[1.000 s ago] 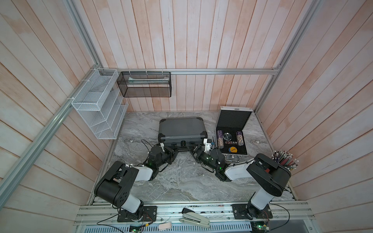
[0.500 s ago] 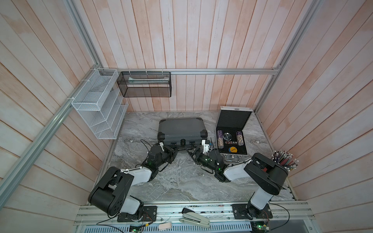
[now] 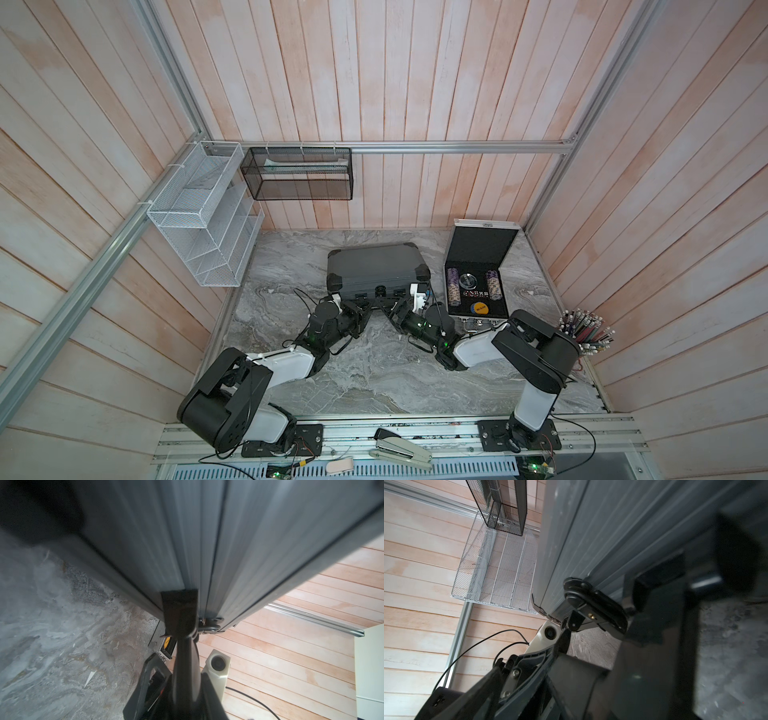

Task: Open the poker set cases
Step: Open the fastener on the poker set case.

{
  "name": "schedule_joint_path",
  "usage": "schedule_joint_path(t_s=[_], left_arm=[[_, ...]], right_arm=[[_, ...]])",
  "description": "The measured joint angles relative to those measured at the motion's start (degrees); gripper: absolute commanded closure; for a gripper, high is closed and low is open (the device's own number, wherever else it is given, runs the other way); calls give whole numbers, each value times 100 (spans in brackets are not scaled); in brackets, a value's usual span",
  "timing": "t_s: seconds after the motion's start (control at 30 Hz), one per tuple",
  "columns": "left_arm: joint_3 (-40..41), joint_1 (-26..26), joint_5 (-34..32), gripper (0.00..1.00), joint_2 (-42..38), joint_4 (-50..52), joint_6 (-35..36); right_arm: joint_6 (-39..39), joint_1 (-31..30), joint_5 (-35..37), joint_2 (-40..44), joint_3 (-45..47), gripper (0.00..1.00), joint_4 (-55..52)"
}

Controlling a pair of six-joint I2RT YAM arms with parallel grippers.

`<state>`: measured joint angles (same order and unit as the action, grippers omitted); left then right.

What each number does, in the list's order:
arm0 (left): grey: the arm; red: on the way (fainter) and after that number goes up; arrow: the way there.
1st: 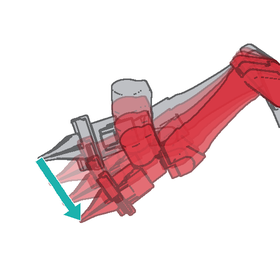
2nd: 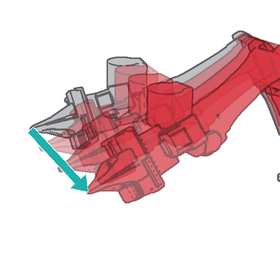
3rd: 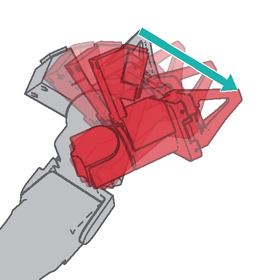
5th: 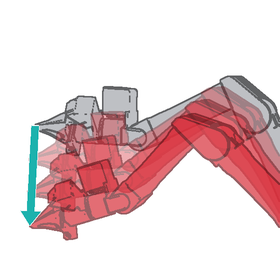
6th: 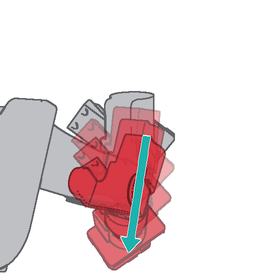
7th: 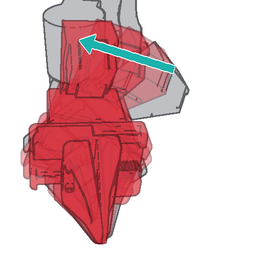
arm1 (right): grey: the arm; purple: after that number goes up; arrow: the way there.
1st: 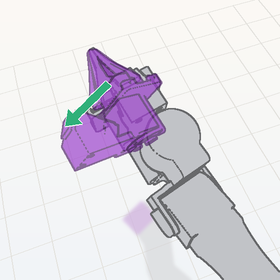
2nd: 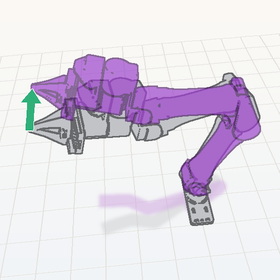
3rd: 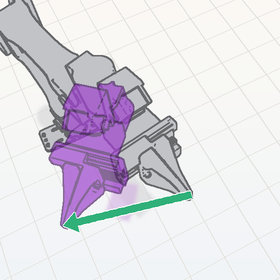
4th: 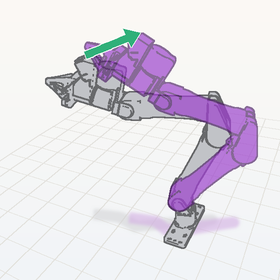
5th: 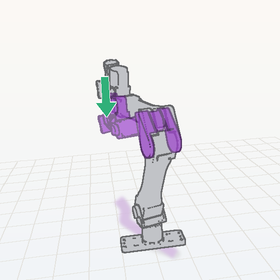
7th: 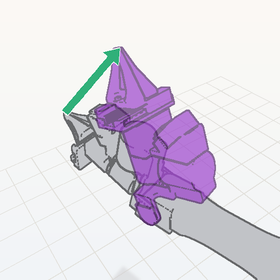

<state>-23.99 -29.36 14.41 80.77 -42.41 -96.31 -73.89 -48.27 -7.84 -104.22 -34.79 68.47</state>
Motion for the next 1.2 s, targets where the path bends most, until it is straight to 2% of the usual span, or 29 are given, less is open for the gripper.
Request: schedule_joint_path(t_s=[0.67, 1.2], left_arm=[[273, -142, -153, 95, -66, -219, -234], [280, -142, -151, 95, -63, -273, -339]], right_arm=[[-4, 162, -243, -210, -173, 4, 544], [-11, 160, -271, -219, -57, 2, 330]])
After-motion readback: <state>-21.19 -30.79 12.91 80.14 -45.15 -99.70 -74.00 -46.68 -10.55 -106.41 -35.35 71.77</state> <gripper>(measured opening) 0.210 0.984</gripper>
